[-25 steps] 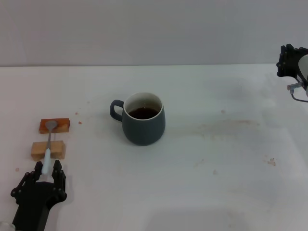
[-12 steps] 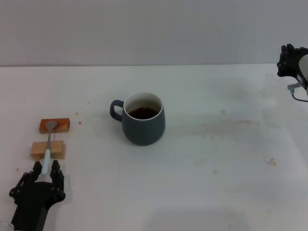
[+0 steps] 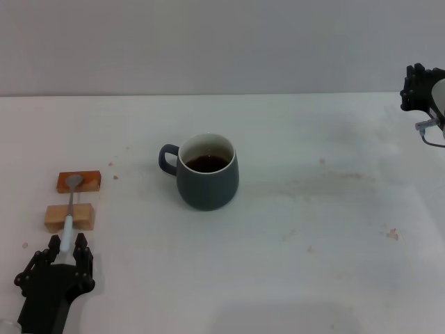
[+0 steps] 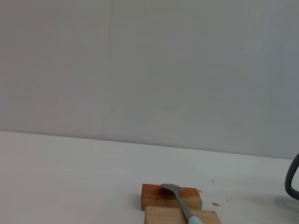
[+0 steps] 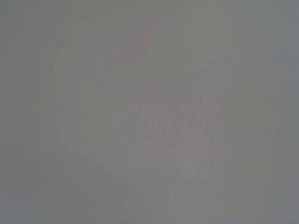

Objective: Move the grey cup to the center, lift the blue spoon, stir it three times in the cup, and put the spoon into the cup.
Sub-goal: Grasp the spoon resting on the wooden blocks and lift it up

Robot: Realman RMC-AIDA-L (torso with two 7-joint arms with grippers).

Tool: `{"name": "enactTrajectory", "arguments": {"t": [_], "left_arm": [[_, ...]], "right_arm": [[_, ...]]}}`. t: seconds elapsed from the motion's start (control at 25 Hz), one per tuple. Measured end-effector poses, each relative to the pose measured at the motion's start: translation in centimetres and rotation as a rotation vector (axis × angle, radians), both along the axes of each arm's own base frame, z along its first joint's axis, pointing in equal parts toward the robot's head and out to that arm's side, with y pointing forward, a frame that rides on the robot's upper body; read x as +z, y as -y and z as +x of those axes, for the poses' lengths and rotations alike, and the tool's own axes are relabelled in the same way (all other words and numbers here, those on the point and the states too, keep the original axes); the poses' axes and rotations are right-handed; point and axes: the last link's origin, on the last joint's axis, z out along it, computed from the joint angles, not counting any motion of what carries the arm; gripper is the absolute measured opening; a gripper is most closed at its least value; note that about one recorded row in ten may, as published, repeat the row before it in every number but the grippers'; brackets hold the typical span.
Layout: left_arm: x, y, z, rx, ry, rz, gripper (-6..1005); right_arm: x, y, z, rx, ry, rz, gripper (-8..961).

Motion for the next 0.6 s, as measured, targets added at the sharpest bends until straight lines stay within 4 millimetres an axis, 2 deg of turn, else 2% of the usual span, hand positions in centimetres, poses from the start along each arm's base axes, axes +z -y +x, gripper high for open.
{"name": "enactTrajectory", "arguments": {"t": [0.6], "left_arm": [[0.03, -0.36, 0.24, -0.008, 0.004, 0.005, 278]], "right_arm": [[0.21, -0.06, 0.07, 0.001, 0.005, 0.003, 66]]}}
